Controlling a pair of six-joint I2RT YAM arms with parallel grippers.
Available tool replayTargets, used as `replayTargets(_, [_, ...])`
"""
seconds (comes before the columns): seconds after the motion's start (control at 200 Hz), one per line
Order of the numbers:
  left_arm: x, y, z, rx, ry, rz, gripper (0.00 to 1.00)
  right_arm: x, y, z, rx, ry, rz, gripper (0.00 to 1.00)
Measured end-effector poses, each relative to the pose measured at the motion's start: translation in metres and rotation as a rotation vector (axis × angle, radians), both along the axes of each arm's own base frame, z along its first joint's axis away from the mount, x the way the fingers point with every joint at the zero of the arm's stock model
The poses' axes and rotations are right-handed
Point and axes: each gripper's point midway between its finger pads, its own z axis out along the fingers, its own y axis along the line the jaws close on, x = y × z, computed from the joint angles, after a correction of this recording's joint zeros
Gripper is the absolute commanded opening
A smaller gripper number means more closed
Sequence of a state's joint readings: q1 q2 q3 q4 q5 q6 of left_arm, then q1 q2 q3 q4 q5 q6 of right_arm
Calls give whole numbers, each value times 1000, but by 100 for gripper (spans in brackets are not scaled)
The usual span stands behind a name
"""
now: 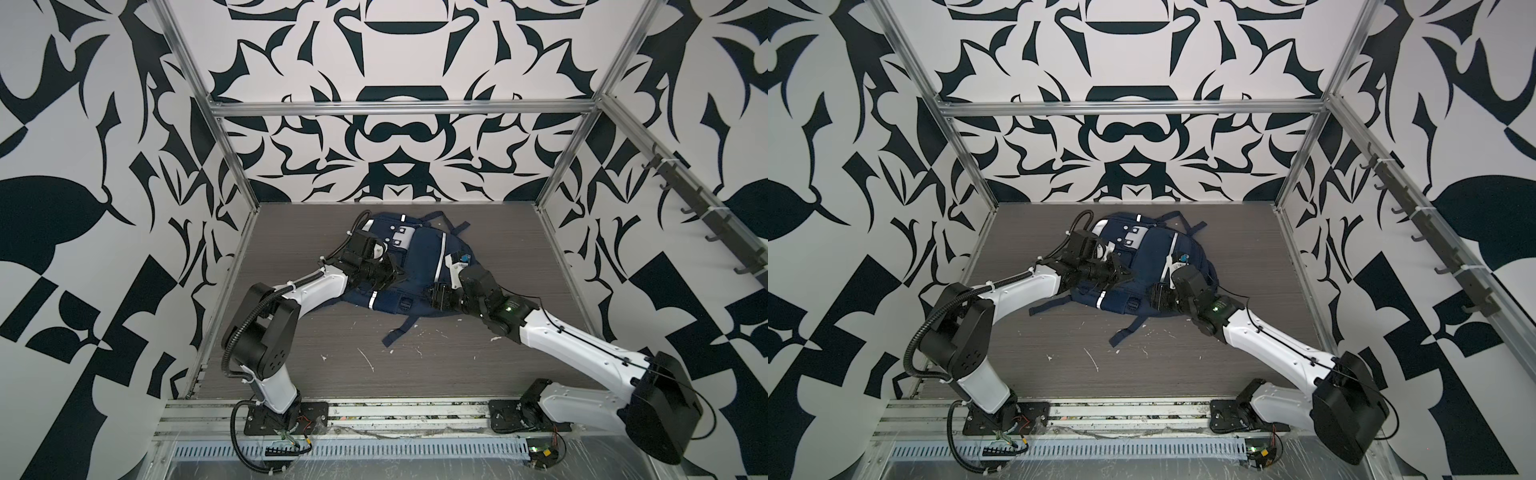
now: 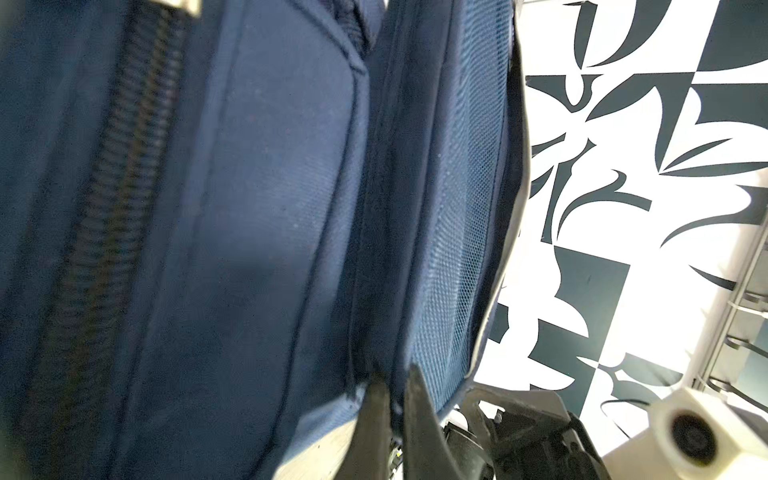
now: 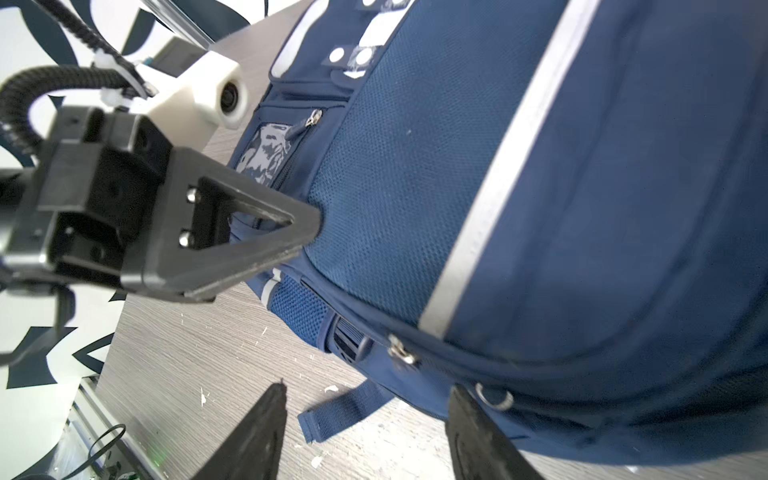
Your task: Pack the student bag
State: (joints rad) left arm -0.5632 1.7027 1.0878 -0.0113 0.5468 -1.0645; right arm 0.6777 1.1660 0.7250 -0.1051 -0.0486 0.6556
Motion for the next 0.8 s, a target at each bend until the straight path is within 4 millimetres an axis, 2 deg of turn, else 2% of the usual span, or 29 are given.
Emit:
replayTargets(0.085, [1,-1,3,0,-2,-1,0,3,1,-4,-19,-5,10,64])
replayTargets(0.28, [0,0,2,2,4,-3,0,10,4,-30,-73,41,13,58])
replayTargets(0.43, [0,0,2,4,4,-1,0,19,10,-29,-81,45,15,47])
replayTargets(0.61, [2,1,2,10,-5,5,0,27,15,-32,-105,67,13,41])
replayTargets(0.8, [4,1,4,19,-16,8,0,32,9,-35,-158,88,-24,20])
